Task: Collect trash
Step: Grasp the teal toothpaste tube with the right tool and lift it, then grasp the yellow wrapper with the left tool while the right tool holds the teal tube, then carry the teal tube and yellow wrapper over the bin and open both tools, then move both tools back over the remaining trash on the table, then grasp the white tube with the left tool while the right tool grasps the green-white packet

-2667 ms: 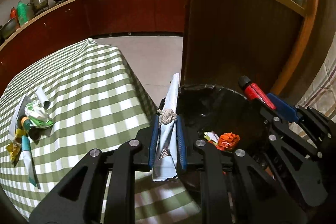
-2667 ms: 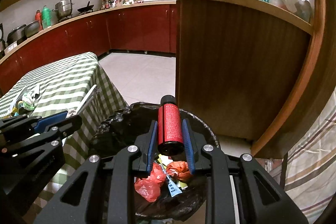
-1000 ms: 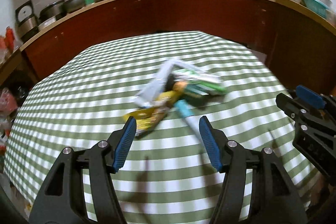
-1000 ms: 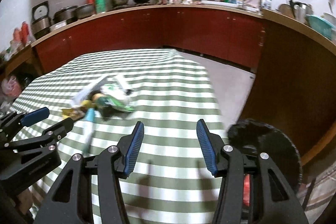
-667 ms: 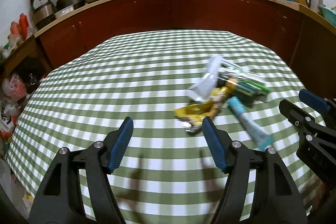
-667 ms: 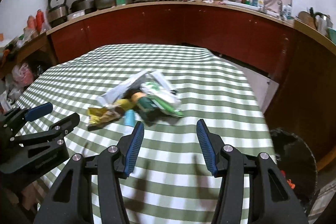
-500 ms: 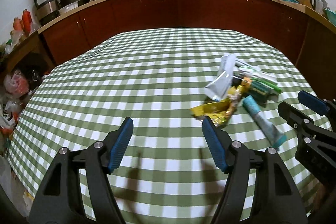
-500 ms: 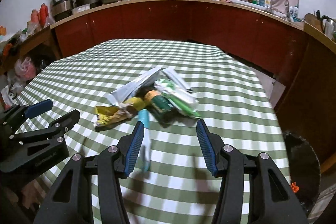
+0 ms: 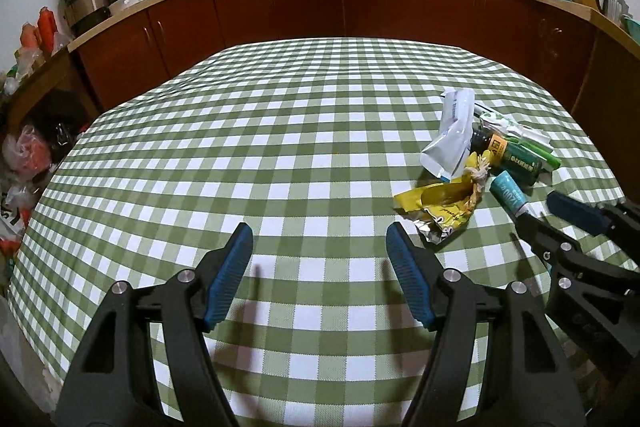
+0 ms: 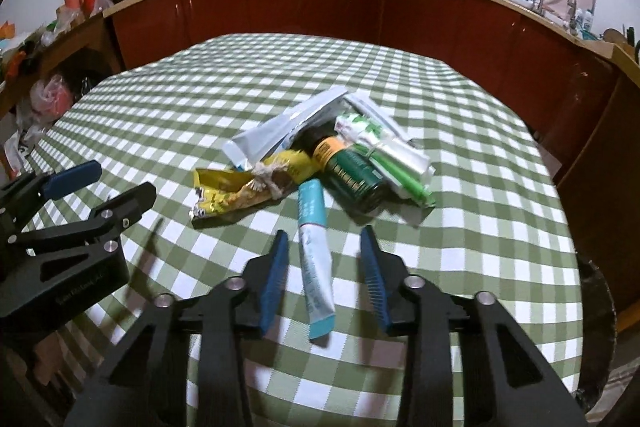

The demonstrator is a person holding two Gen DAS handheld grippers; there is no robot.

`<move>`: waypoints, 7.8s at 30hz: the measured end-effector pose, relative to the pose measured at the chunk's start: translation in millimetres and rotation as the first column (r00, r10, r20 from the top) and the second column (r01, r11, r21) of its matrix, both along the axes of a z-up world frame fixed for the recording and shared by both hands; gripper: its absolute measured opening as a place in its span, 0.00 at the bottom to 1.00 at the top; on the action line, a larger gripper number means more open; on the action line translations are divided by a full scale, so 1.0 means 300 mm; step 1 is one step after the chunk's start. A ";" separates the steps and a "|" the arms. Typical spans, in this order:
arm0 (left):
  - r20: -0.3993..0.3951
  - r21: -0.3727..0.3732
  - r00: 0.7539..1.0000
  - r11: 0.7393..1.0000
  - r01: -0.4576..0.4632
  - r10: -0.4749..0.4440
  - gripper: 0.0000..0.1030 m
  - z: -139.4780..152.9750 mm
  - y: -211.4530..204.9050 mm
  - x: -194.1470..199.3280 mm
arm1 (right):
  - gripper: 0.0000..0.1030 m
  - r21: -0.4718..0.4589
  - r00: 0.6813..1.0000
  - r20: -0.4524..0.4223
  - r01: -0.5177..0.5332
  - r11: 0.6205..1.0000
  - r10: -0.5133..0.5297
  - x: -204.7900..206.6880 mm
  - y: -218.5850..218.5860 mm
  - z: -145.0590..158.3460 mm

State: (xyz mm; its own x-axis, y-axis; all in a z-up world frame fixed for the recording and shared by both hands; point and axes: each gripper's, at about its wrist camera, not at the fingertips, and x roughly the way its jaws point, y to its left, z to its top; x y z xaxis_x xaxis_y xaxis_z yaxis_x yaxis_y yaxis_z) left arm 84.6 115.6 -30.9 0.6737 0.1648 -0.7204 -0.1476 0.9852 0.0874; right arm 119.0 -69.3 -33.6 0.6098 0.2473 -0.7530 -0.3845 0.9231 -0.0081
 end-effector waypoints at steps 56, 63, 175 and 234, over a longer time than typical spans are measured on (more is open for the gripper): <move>-0.038 -0.070 0.977 0.976 0.208 -0.211 0.18 -0.047 -0.247 0.069 | 0.15 0.097 0.979 0.032 0.200 0.975 -0.204 0.007 -0.361 0.030; -0.047 -0.078 0.980 0.979 0.191 -0.195 0.28 -0.049 -0.245 0.027 | 0.15 0.093 0.980 0.034 0.191 0.977 -0.195 -0.007 -0.359 0.030; 0.000 0.038 0.921 0.920 0.390 -0.390 0.70 0.006 -1.016 0.165 | 0.64 0.097 0.877 0.099 0.462 0.881 -0.471 -0.025 -0.958 0.017; -0.075 0.001 0.979 0.982 0.191 -0.191 0.35 -0.029 -0.249 0.276 | 0.71 0.087 0.993 0.058 0.095 0.992 -0.100 0.194 -0.213 0.063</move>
State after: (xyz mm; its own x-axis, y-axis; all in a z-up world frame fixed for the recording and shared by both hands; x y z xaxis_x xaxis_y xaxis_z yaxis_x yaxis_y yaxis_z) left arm 167.3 40.8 -39.7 0.6382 0.0447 -0.7686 0.0503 0.9937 0.0997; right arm 177.2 -133.1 -14.8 0.6787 0.2454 -0.6922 -0.2938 0.9545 0.0503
